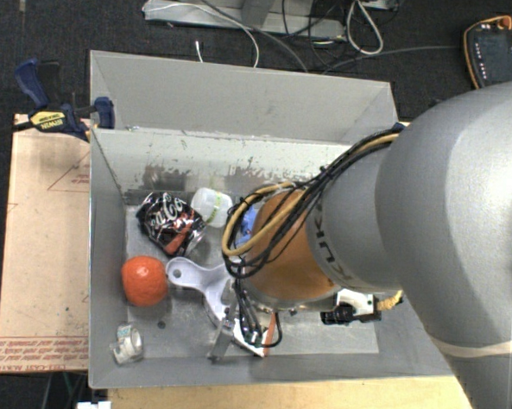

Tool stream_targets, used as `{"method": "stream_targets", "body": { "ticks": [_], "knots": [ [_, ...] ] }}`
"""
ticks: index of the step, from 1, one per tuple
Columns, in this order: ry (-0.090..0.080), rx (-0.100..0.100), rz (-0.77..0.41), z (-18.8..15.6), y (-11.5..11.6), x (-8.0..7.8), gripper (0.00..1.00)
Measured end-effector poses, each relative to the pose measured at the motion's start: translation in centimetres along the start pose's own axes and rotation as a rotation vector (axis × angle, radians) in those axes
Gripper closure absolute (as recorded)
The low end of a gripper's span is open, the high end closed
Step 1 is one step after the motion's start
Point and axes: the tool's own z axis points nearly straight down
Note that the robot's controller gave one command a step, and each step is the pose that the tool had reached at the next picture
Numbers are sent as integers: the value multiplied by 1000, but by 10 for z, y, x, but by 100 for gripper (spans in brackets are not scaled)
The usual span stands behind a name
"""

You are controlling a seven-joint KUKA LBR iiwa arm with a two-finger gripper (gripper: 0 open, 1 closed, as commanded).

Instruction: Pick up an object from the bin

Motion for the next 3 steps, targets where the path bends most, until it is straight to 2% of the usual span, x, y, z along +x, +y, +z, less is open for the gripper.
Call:
{"method": "stream_targets", "body": {
  "ticks": [1, 3],
  "knots": [
    [21, 9, -159, -8, -9, -32, 100],
    [25, 10, -159, -16, -10, -32, 100]
  ]
}}
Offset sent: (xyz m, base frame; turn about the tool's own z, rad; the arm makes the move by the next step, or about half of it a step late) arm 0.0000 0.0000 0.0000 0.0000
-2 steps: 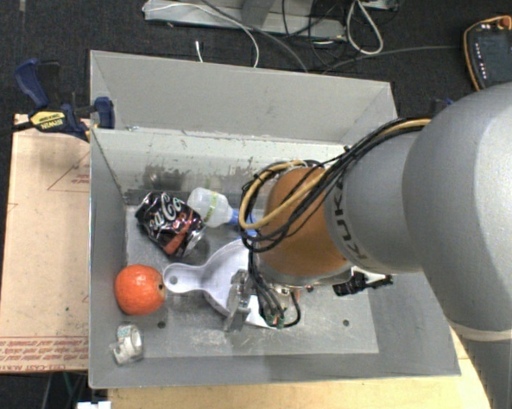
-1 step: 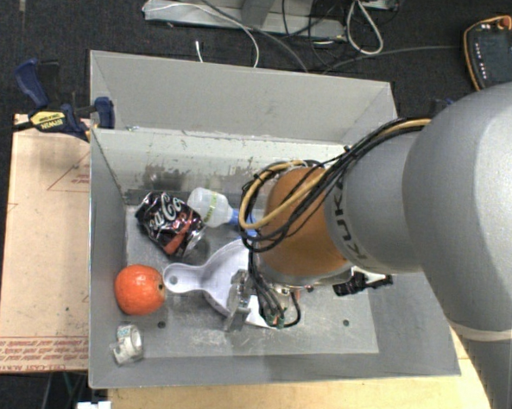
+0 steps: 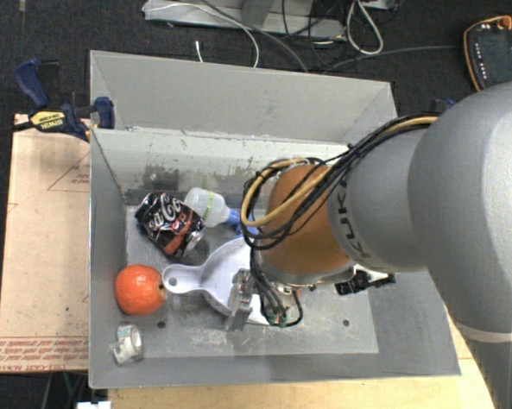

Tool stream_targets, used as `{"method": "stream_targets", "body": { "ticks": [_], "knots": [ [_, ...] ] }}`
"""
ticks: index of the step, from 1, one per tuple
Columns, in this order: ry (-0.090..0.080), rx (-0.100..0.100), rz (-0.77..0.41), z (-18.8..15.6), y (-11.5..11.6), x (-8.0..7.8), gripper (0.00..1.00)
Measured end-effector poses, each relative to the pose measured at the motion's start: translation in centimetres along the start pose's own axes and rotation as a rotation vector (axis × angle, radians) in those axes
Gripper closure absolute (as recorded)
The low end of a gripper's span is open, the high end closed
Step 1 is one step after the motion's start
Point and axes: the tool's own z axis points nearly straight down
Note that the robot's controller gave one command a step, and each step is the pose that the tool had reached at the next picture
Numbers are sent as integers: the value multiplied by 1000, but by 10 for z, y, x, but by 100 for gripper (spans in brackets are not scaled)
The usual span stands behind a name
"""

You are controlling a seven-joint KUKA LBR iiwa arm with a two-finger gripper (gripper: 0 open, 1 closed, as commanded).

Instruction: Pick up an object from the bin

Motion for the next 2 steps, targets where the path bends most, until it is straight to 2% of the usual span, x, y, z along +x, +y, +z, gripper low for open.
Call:
{"method": "stream_targets", "body": {
  "ticks": [2],
  "knots": [
    [9, 3, 0, -36, -1, 2, 100]
  ]
}}
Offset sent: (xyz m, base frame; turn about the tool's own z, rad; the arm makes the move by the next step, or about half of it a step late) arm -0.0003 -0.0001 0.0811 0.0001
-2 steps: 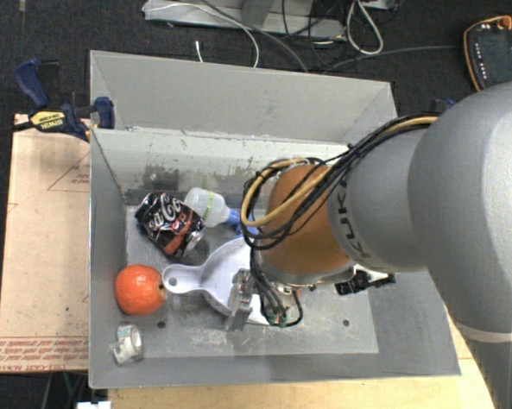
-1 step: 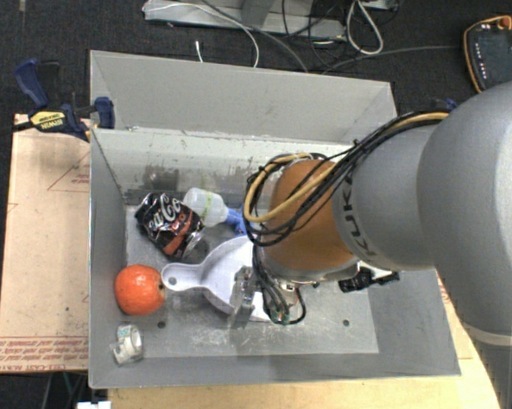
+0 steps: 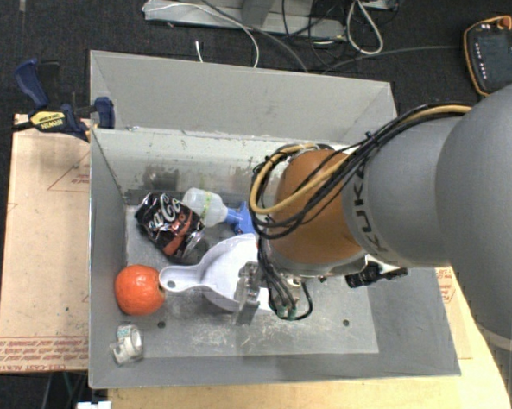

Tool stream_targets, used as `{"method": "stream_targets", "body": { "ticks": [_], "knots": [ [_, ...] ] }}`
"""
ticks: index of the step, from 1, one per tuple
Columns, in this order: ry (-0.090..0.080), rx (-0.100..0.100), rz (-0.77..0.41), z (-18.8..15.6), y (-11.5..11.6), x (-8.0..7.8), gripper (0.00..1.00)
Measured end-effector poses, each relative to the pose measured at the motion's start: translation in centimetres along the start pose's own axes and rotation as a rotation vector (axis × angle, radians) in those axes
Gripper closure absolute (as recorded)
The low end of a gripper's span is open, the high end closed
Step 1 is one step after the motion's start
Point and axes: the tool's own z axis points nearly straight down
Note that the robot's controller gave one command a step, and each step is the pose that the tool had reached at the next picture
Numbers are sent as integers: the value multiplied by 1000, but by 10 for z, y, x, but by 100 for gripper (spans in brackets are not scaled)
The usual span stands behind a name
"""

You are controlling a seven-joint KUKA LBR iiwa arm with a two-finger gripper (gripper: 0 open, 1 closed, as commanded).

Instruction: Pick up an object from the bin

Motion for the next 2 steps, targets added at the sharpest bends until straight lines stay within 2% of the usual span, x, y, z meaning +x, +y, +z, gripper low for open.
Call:
{"method": "stream_targets", "body": {
  "ticks": [2],
  "knots": [
    [-8, -4, -2, -54, 1, -1, 100]
  ]
}}
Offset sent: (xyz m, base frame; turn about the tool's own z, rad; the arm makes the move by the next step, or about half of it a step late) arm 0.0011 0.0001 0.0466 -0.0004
